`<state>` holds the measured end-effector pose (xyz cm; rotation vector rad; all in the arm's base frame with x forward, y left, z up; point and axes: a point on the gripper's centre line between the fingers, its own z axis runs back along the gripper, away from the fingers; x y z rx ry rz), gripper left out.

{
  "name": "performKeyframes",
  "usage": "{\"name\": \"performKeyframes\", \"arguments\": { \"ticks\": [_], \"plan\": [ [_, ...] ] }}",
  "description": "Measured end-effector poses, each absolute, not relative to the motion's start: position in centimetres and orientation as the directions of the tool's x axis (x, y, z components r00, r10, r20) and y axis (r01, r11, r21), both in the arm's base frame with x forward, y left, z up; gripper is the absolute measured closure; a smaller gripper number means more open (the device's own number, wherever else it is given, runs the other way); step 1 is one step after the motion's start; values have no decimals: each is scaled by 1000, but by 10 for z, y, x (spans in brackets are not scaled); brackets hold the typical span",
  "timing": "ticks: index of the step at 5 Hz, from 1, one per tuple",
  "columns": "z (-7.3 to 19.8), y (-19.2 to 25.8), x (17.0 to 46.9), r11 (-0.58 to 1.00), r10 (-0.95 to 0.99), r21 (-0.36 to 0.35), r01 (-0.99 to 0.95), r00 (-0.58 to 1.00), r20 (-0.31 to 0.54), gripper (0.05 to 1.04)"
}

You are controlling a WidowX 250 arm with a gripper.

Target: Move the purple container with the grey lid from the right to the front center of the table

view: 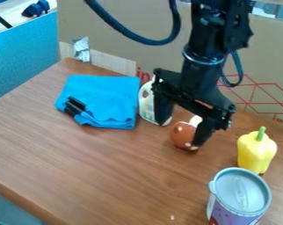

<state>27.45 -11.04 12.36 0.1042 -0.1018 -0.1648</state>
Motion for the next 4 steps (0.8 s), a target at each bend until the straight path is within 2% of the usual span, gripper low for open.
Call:
{"name": "performKeyframes", "arguments": {
  "ticks": [2,4],
  "plan": [
    [125,-145,269,974,-225,28,223,960,169,82],
    [100,-182,263,944,-331,38,329,936,116,82]
  ]
}}
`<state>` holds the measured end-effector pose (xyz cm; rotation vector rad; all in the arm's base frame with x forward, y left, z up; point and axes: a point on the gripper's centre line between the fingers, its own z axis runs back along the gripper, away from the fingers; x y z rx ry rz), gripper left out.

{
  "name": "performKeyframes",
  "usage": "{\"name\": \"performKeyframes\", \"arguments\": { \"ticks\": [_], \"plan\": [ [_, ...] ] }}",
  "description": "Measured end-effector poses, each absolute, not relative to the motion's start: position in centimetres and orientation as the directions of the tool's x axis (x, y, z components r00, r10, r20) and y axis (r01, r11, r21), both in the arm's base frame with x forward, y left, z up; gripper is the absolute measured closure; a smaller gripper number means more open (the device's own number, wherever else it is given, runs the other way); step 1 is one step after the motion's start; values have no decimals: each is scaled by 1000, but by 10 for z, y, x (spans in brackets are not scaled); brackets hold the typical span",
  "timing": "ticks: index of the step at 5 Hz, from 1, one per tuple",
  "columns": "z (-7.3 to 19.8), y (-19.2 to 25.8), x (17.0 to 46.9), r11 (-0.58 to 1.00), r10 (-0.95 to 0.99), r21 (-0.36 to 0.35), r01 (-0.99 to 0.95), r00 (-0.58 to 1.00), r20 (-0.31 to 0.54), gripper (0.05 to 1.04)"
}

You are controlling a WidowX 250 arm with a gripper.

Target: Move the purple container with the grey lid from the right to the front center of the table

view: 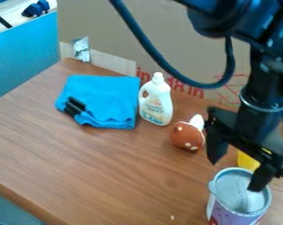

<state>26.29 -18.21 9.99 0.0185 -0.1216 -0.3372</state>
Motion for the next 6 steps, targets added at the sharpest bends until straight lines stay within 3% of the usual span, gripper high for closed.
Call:
{"name": "performKeyframes", "arguments": {
  "ticks": [1,4,5,6],
  "plan": [
    [84,-190,266,933,-359,53,355,930,76,82],
    [72,-174,295,947,-316,75,313,948,35,81],
    [70,-152,289,956,-272,99,275,962,-36,82],
    [71,-103,264,966,-187,130,224,951,-247,82]
  ]
}}
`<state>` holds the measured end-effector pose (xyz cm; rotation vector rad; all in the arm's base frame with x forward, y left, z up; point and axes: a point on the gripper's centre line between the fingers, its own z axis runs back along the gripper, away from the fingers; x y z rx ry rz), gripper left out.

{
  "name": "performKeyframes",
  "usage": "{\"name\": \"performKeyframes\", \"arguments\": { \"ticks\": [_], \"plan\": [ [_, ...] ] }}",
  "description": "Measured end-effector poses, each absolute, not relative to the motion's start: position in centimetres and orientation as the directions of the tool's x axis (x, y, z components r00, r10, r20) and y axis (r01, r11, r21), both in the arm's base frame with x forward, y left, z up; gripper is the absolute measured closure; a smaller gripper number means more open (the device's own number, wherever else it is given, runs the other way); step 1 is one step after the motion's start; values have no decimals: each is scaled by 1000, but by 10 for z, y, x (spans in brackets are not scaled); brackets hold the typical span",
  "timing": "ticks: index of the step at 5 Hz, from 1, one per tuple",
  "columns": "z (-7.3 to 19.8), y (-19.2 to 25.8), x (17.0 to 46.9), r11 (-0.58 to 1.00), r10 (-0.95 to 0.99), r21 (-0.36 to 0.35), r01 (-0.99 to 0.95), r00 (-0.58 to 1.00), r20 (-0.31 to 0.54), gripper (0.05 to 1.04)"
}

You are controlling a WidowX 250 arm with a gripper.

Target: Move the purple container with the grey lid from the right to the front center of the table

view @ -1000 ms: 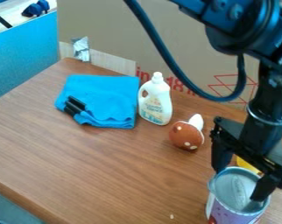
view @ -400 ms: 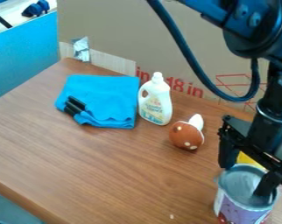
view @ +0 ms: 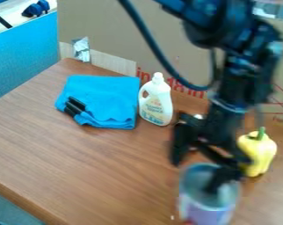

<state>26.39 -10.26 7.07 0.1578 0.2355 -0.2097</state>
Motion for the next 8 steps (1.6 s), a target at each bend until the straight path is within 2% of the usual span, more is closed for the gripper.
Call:
{"name": "performKeyframes", "arguments": {
  "ticks": [1,2,5,7,8],
  "plan": [
    [72,-65,249,967,-138,147,206,916,-377,82],
    [70,-40,246,968,-150,121,220,892,-426,82],
    [80,25,242,950,-170,137,280,835,-523,82],
    [121,39,260,933,-178,210,293,881,-438,82],
    [148,32,266,933,-204,223,283,925,-320,82]
  ]
}}
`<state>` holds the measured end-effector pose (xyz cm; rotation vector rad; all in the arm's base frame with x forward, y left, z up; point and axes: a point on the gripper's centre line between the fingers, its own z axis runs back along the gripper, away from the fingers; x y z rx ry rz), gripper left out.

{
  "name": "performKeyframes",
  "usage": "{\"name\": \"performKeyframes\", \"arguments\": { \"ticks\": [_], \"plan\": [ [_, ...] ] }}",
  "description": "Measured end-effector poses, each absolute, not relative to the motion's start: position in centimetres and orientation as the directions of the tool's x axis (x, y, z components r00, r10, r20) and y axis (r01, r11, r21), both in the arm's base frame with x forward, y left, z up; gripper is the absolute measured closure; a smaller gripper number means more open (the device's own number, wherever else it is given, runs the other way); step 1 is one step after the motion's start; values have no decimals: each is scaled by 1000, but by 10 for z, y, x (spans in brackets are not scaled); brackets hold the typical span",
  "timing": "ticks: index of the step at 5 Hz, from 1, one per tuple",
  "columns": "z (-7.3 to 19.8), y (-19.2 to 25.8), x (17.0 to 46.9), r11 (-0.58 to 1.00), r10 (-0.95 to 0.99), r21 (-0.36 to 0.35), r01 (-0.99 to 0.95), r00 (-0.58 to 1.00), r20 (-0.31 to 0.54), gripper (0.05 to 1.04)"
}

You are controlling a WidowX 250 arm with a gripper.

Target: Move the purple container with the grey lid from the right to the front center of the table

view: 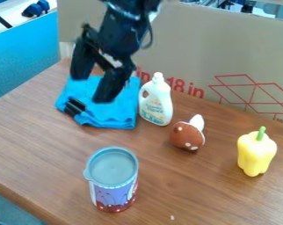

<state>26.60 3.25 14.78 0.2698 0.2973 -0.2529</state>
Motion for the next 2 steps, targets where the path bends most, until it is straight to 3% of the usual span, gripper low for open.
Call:
{"name": "performKeyframes", "arguments": {
  "ticks": [1,2],
  "plan": [
    [174,25,261,961,-255,95,260,965,-55,82],
    [180,26,259,982,-186,-23,187,982,41,82]
  ]
}}
